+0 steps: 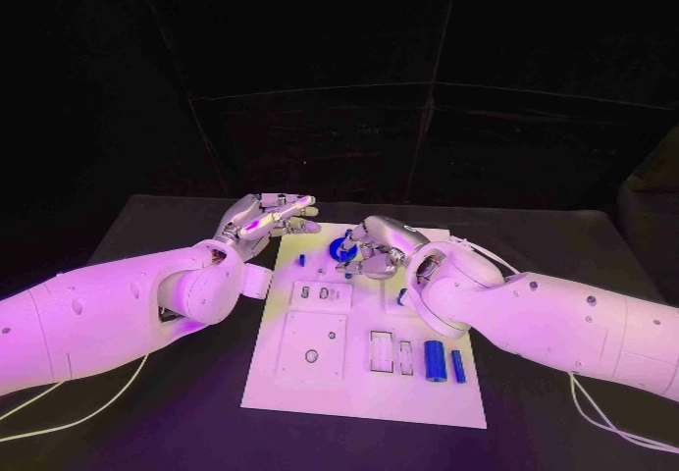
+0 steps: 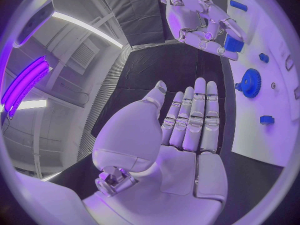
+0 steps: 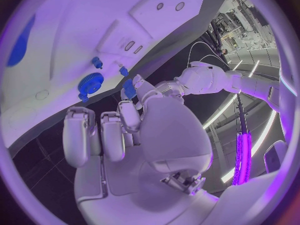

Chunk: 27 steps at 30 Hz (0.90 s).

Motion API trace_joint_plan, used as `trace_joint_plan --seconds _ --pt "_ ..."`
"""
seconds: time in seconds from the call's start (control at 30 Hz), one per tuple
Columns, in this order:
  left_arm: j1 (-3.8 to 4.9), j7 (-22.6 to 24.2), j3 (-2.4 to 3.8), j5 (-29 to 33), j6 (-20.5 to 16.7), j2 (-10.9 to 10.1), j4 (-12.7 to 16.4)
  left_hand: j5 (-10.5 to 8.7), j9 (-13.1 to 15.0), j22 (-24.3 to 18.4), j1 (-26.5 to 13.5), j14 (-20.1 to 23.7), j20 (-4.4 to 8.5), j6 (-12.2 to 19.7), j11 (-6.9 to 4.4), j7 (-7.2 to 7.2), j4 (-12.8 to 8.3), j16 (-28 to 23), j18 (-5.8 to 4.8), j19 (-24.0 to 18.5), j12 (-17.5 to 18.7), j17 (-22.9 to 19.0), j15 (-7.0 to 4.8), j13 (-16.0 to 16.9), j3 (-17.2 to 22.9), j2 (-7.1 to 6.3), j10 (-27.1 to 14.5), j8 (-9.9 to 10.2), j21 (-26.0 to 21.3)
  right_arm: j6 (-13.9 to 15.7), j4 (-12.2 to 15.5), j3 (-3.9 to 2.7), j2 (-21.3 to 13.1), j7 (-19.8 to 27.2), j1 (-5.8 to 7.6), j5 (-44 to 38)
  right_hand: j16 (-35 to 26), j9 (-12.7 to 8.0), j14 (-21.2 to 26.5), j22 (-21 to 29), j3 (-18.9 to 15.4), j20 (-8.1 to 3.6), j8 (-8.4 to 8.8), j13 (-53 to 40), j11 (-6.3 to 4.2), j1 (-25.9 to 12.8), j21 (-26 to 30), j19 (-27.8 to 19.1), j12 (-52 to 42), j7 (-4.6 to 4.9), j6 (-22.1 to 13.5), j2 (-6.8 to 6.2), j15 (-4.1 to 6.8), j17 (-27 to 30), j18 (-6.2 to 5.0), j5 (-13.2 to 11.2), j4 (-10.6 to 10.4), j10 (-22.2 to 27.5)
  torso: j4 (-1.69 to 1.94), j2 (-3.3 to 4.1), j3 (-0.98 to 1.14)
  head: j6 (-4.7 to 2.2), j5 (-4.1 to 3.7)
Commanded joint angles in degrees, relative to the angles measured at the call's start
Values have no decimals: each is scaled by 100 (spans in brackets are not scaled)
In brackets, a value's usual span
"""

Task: Assemble the parts on the task board

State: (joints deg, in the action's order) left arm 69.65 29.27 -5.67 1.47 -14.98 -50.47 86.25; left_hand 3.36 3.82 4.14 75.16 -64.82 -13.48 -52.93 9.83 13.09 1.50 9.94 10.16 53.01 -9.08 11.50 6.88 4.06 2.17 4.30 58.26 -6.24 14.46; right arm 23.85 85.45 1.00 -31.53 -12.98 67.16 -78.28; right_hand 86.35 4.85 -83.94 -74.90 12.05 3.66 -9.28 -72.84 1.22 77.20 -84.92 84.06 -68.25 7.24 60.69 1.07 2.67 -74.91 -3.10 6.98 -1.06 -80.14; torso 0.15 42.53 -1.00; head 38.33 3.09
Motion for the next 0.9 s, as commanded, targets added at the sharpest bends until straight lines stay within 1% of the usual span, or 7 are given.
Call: trace_joint_plan --seconds 0.03,0.13,0.23,0.37,0.6,0.73,0.9 --pt "17 86 5 34 -14 11 23 12 -6 -8 25 -16 5 -42 -4 2 -42 -29 41 45 31 8 0 -6 -8 12 26 27 -29 -304 -44 24 102 -262 -6 -463 -23 3 -457 -355 29 -43 7 14 -18 -38 -1 62 41 -133 163 -19 29 -853 62 43 -5 -8 8 7 -1 -5 6" --pt "21 97 5 44 -25 19 23 12 -6 -8 25 -16 5 -42 -4 2 -42 -29 41 45 31 8 0 -6 -8 12 26 27 -29 -380 -98 53 215 -318 -24 -589 -29 2 -455 -351 27 -43 11 28 -17 -43 1 60 59 -131 163 -30 29 -843 62 45 -2 -2 1 1 13 -1 30" --pt "23 102 5 61 -29 26 26 12 -6 -8 25 -16 5 -42 -4 2 -42 -29 41 45 31 8 0 -6 -8 12 26 27 -29 -432 -144 73 291 -349 -44 -664 -31 1 -455 -346 27 -42 15 29 -16 -45 3 58 62 -130 160 -38 28 -841 61 46 2 -1 13 5 13 0 36" --pt "24 104 5 72 -35 24 30 12 -6 -9 28 -11 4 -44 -4 1 -46 -35 40 44 31 9 1 -6 -6 15 28 26 -33 -517 -194 98 370 -370 -67 -752 -34 -1 -454 -335 25 -42 21 39 -15 -52 8 54 75 -127 158 -50 27 -836 58 47 4 4 0 4 17 4 81" --pt "26 100 5 77 -23 15 37 12 -6 -10 30 -8 4 -43 -4 2 -49 -38 40 43 33 9 2 -6 -5 15 28 27 -35 -591 -319 177 460 -366 -93 -853 -59 -6 -445 -282 20 -39 34 106 -9 -73 33 29 167 -122 157 -81 23 -796 47 44 8 47 0 1 9 14 42" --pt "26 100 5 78 -15 19 36 12 -6 -10 30 -8 4 -43 -4 2 -49 -38 40 43 33 9 2 -6 -5 15 28 27 -35 -631 -362 192 479 -362 -110 -880 -61 -7 -444 -275 22 -38 37 117 -9 -73 36 25 183 -121 156 -86 22 -794 46 44 11 56 -4 5 18 43 51" --pt "27 103 5 78 -5 28 30 12 -6 -10 30 -8 4 -43 -4 2 -49 -38 40 43 33 9 2 -6 -5 15 28 27 -35 -697 -399 200 493 -351 -142 -893 -61 -8 -444 -276 22 -37 39 118 -8 -77 36 25 187 -120 157 -93 21 -795 46 43 12 59 -3 2 11 48 61"
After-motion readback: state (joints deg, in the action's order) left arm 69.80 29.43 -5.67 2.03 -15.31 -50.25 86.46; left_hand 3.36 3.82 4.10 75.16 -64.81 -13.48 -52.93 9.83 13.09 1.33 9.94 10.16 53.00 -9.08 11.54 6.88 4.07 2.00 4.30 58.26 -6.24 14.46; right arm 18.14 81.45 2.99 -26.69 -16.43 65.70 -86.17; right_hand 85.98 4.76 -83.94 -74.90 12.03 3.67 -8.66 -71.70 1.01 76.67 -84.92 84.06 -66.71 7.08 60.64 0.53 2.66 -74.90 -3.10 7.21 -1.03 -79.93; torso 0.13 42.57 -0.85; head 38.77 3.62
